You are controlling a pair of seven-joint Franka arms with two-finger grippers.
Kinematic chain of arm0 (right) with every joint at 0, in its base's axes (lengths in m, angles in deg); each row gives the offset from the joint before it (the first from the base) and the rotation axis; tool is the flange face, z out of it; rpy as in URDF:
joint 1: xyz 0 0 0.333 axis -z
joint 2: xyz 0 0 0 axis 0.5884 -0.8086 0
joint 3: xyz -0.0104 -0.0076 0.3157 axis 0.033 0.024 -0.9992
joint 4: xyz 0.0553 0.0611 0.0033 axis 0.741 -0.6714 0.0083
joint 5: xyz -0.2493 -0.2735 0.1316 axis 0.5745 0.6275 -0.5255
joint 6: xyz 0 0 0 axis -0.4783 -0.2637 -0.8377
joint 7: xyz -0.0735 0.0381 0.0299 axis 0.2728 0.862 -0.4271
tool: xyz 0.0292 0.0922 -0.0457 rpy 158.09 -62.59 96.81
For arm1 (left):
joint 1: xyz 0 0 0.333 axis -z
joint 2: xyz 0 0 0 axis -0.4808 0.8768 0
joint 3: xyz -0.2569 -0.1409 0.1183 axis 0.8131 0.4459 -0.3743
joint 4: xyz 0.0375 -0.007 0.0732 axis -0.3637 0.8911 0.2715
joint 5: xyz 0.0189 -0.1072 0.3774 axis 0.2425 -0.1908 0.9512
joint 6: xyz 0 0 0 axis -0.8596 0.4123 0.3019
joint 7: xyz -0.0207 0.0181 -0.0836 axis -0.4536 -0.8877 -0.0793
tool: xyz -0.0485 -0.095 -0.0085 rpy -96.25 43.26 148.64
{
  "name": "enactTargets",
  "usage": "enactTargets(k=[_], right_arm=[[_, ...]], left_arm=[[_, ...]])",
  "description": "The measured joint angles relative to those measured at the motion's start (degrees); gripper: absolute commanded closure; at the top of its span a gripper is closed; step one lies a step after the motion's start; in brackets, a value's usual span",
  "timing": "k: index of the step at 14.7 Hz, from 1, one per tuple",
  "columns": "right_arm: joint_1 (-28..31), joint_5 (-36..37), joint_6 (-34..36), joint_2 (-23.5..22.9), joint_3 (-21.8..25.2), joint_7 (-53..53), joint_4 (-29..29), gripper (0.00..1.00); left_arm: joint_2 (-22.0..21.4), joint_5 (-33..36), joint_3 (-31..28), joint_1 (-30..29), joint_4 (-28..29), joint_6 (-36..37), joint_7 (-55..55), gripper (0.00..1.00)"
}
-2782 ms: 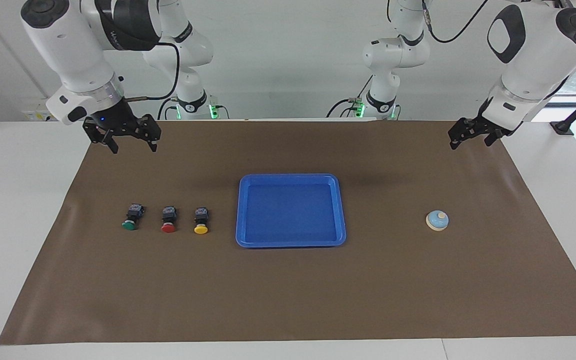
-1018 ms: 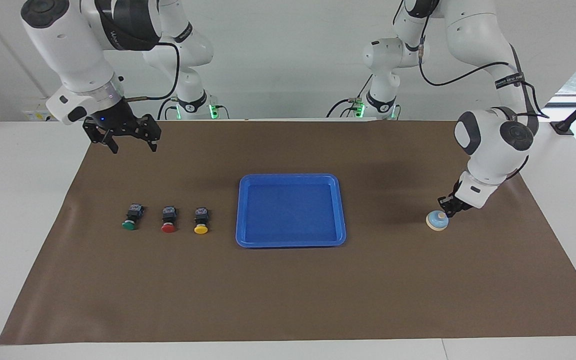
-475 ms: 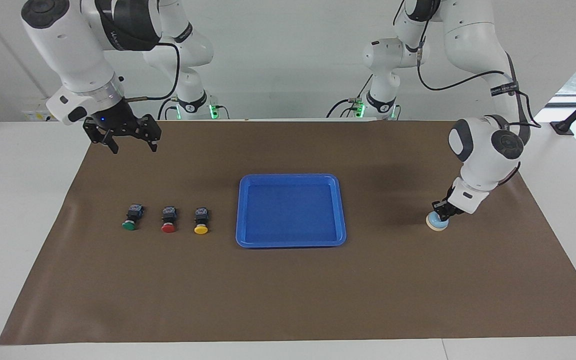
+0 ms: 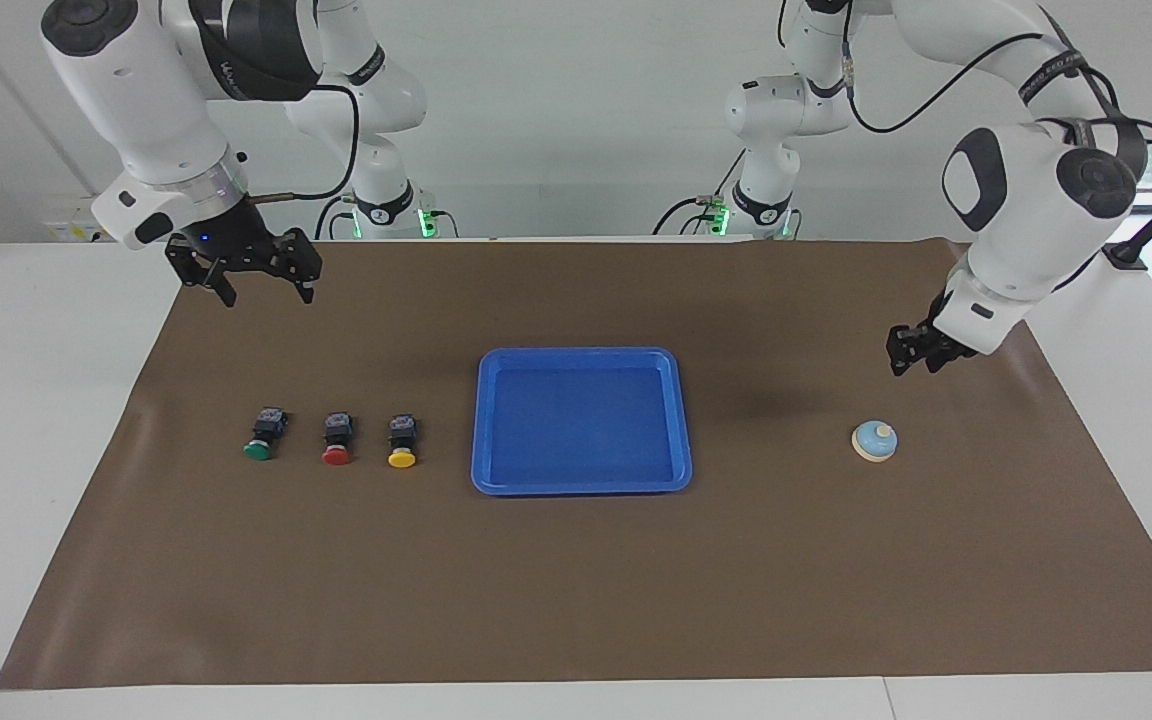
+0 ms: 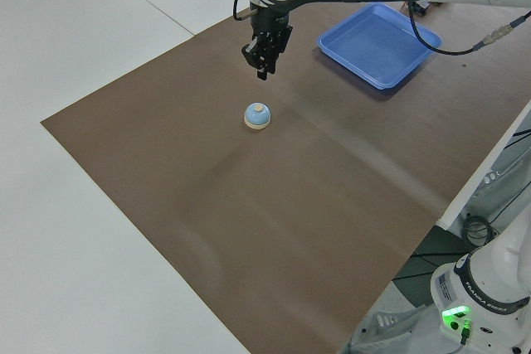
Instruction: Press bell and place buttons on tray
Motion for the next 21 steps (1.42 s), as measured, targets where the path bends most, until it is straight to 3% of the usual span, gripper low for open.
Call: enactTargets(k=[3,7,11,17,21], right_arm=[[0.00,0.00,0.00,0.01,0.00,-2.61,0.00,0.00],[1.25,0.05,-1.47,0.36,0.19,-7.88,-1.69,0.00],[3.83,0.05,-10.46,-0.90,0.20,-8.65,-7.64,0.00],[7.90,0.05,-33.56,-11.94,0.25,-11.38,-16.20,0.00],[9.72,0.05,-35.95,-14.53,0.25,-11.74,-20.28,0.00]], left_arm=[[-3.26,0.00,0.00,0.05,-0.12,4.71,-0.03,0.00],[-3.49,0.00,-0.08,0.04,-2.33,8.00,-0.03,0.00],[-4.56,0.00,-0.10,0.04,-2.89,9.42,-0.04,0.00],[-5.76,0.00,-0.11,0.04,-2.90,10.95,-0.04,0.00],[-6.38,0.00,-0.08,0.04,-2.89,11.28,-0.04,0.00]])
